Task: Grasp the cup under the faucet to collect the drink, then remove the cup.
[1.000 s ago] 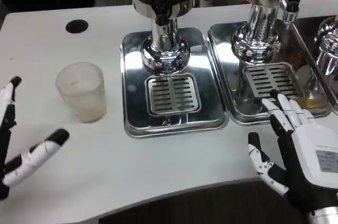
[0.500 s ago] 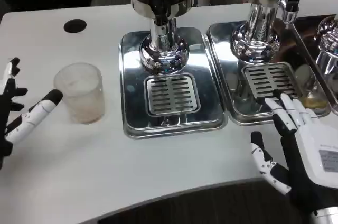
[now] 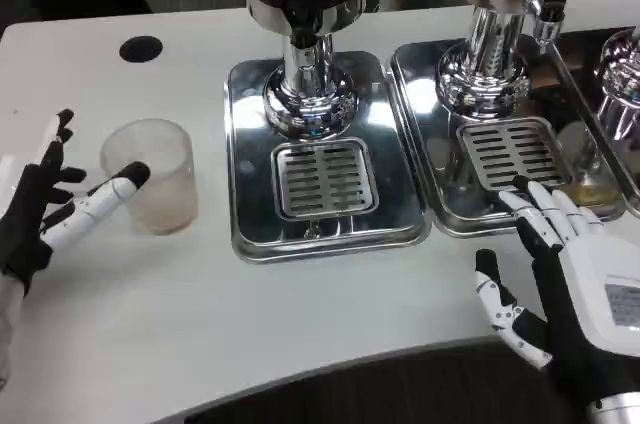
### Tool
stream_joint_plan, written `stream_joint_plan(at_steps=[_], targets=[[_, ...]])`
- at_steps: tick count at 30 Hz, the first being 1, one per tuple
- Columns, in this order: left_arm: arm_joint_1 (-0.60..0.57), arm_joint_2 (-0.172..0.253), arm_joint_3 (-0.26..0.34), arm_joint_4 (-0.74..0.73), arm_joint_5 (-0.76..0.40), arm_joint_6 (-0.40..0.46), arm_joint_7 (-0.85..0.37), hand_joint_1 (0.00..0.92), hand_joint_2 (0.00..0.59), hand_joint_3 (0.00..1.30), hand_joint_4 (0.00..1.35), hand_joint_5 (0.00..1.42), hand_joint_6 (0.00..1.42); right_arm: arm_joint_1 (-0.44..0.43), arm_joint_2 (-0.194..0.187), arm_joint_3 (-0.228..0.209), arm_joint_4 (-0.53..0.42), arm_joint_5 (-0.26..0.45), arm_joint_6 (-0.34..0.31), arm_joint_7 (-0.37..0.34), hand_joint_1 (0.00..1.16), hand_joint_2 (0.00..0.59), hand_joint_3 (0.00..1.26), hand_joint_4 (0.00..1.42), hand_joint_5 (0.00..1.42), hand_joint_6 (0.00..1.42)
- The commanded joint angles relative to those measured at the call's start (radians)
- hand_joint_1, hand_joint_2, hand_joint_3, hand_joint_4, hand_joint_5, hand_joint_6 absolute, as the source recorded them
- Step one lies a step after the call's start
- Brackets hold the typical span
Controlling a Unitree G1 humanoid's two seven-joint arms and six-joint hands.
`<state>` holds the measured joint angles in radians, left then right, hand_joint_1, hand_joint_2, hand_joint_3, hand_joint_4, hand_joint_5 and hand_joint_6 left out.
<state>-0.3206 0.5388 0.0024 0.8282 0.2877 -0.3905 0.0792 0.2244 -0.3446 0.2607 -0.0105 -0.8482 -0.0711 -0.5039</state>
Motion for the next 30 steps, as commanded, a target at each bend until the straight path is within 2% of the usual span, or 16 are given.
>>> stream_joint_plan(at_steps=[1, 10, 14, 25, 30], targets=[[-0.05, 0.006, -0.027, 0.056, 0.013, 0.001, -0.022, 0.169, 0.037, 0.0, 0.05, 0.26, 0.33, 0.004, 0.003, -0.001, -0.019, -0.003, -0.011, -0.003, 0.36, 0.485, 0.25, 0.12, 0.11, 0.13], [-0.128, 0.012, -0.084, 0.13, 0.056, -0.022, -0.016, 0.189, 0.036, 0.0, 0.05, 0.26, 0.32, -0.004, 0.008, 0.003, -0.015, 0.001, -0.021, 0.0, 0.36, 0.485, 0.26, 0.12, 0.11, 0.13], [-0.143, 0.023, -0.12, 0.137, 0.102, -0.029, 0.02, 0.23, 0.034, 0.0, 0.05, 0.29, 0.33, -0.01, 0.011, 0.007, -0.011, 0.004, -0.024, 0.005, 0.37, 0.491, 0.27, 0.12, 0.12, 0.14], [-0.157, 0.019, -0.13, 0.174, 0.096, -0.038, 0.019, 0.324, 0.05, 0.0, 0.11, 0.37, 0.39, -0.007, 0.017, 0.002, -0.012, 0.031, -0.04, 0.023, 0.4, 0.485, 0.29, 0.13, 0.13, 0.16], [-0.175, 0.007, -0.141, 0.22, 0.101, -0.04, 0.042, 0.352, 0.062, 0.07, 0.18, 0.44, 0.46, -0.001, 0.014, -0.001, -0.022, 0.048, -0.05, 0.031, 0.4, 0.485, 0.29, 0.13, 0.13, 0.17]])
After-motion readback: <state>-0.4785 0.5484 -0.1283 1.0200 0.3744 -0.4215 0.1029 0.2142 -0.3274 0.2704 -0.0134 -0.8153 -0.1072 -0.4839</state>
